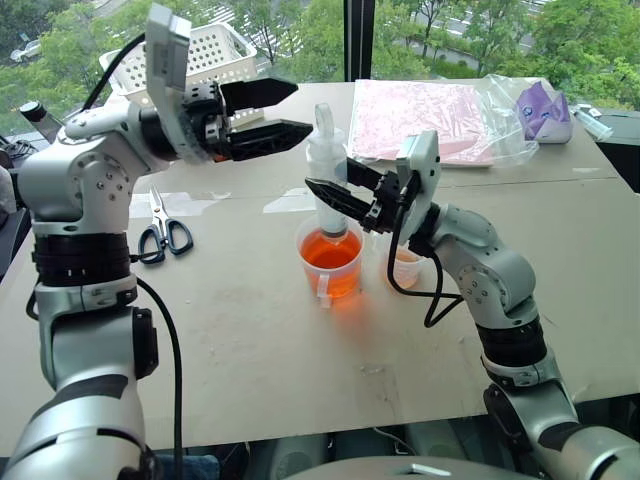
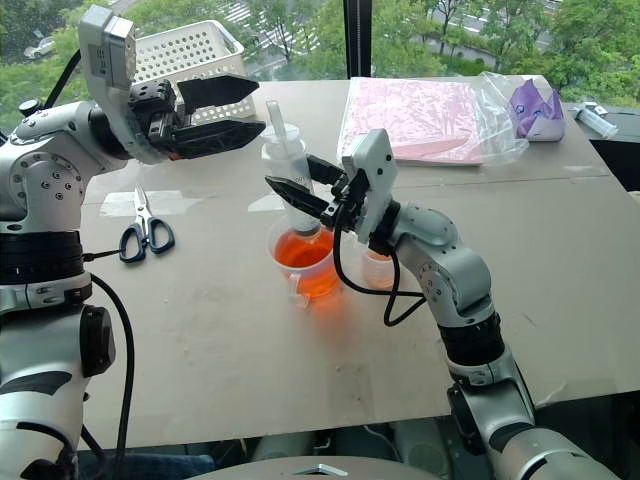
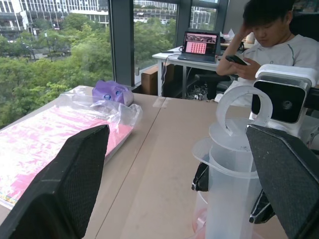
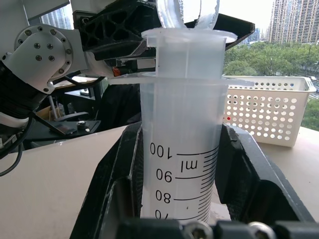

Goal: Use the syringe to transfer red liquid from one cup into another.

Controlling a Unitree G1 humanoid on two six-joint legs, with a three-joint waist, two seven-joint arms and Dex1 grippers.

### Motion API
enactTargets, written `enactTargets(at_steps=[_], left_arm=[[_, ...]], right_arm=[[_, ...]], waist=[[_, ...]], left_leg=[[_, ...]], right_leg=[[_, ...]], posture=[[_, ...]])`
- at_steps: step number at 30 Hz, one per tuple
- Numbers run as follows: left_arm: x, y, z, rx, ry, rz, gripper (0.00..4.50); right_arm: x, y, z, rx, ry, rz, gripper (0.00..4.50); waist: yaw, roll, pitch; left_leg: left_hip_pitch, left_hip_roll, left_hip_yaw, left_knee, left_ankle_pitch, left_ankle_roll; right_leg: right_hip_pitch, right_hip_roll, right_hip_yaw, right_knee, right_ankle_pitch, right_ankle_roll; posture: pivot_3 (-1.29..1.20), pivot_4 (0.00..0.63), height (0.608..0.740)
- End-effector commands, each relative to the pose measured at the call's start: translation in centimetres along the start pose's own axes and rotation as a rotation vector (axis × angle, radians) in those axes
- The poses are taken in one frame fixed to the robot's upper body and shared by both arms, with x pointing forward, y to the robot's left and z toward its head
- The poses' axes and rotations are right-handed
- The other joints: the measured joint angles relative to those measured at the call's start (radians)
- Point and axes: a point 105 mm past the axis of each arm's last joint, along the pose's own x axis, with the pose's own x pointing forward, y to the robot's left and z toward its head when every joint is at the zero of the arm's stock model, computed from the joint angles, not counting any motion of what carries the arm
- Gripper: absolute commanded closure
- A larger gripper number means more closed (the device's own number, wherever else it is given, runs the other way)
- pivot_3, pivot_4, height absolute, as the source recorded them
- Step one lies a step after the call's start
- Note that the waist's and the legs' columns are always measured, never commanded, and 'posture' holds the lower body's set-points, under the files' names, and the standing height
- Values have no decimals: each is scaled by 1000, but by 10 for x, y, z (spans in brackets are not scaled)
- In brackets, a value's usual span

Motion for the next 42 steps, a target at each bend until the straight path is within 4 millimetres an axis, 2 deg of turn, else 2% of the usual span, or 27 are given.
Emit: enactTargets(at_steps=[1,10,14,15,16,18,19,20,21,26,34,42], left_arm=[[4,-3,10,40,-11,-18,47],[16,-7,8,26,-17,-62,47],[23,-9,3,25,-4,-90,1389],[24,-10,3,21,-6,-97,1994],[25,-11,3,21,-7,-103,2228],[26,-12,2,19,-4,-111,3165],[27,-12,1,20,-2,-113,3472],[27,-13,1,17,-3,-116,4122],[27,-13,1,16,-3,-119,4455],[27,-14,1,10,-11,-119,4455],[27,-12,21,-31,-105,-97,4455],[24,-10,25,-31,-114,-80,4455]], right_arm=[[3,10,18,-48,-65,39,2956],[4,11,14,-57,-48,39,2956],[5,13,12,-59,-41,40,2956],[5,13,12,-59,-40,40,2956],[5,13,12,-60,-39,40,2956],[5,13,12,-62,-39,39,2956],[6,13,12,-62,-39,39,2956],[6,13,12,-63,-39,38,2956],[6,12,12,-63,-40,37,2956],[6,12,13,-63,-42,34,2956],[7,13,12,-51,-47,40,2956],[6,13,10,-46,-46,41,2956]], waist=[[0,0,0],[0,0,0],[0,0,0],[0,0,0],[0,0,0],[0,0,0],[0,0,0],[0,0,0],[0,0,0],[0,0,0],[0,0,0],[0,0,0]], left_leg=[[0,0,0,0,0,0],[0,0,0,0,0,0],[0,0,0,0,0,0],[0,0,0,0,0,0],[0,0,0,0,0,0],[0,0,0,0,0,0],[0,0,0,0,0,0],[0,0,0,0,0,0],[0,0,0,0,0,0],[0,0,0,0,0,0],[0,0,0,0,0,0],[0,0,0,0,0,0]], right_leg=[[0,0,0,0,0,0],[0,0,0,0,0,0],[0,0,0,0,0,0],[0,0,0,0,0,0],[0,0,0,0,0,0],[0,0,0,0,0,0],[0,0,0,0,0,0],[0,0,0,0,0,0],[0,0,0,0,0,0],[0,0,0,0,0,0],[0,0,0,0,0,0],[0,0,0,0,0,0]], posture=[[0,150,740],[0,150,740],[0,150,740],[0,150,740],[0,150,740],[0,150,740],[0,150,740],[0,150,740],[0,150,740],[0,150,740],[0,150,740],[0,150,740]])
